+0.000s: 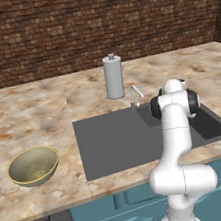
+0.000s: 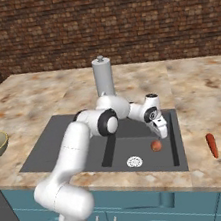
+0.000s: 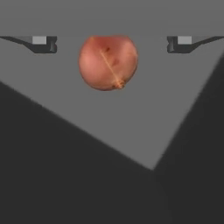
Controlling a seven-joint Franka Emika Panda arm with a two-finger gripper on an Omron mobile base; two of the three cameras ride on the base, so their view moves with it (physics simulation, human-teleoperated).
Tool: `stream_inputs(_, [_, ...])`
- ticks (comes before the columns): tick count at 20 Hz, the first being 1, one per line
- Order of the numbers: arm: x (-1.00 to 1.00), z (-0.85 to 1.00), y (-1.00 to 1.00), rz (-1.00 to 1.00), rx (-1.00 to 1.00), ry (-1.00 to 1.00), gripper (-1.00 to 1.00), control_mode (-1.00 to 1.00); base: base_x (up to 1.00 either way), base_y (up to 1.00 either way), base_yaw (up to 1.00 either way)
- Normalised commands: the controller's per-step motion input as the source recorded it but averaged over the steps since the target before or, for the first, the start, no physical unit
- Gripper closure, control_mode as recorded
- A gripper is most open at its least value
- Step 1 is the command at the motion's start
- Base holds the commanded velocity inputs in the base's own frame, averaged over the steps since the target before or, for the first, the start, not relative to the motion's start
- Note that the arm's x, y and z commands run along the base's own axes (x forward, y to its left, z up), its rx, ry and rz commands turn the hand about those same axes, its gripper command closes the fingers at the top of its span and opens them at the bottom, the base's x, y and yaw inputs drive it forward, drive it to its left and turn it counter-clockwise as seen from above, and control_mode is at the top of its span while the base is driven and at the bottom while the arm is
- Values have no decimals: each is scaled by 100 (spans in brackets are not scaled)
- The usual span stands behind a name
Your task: Remove the carrot and onion from the sink. Then move the bowl and cup from the counter to the sink for washing.
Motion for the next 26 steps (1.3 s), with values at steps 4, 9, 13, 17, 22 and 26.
stream_inputs(4, [0, -20, -3, -13, 0, 4, -100, -100, 0, 0, 0])
stream_inputs(9, [0, -21, -1, -13, 2, 3, -100, -100, 0, 0, 0])
stream_inputs(13, [0, -20, -1, -12, 2, 3, -100, -100, 0, 0, 0])
stream_inputs(17, [0, -17, 0, -12, 3, 0, -100, -100, 0, 0, 0])
stream_inputs(22, [0, -16, 0, -11, 3, 0, -100, -100, 0, 0, 0])
stream_inputs(26, [0, -19, 0, -11, 1, 0, -100, -100, 0, 0, 0])
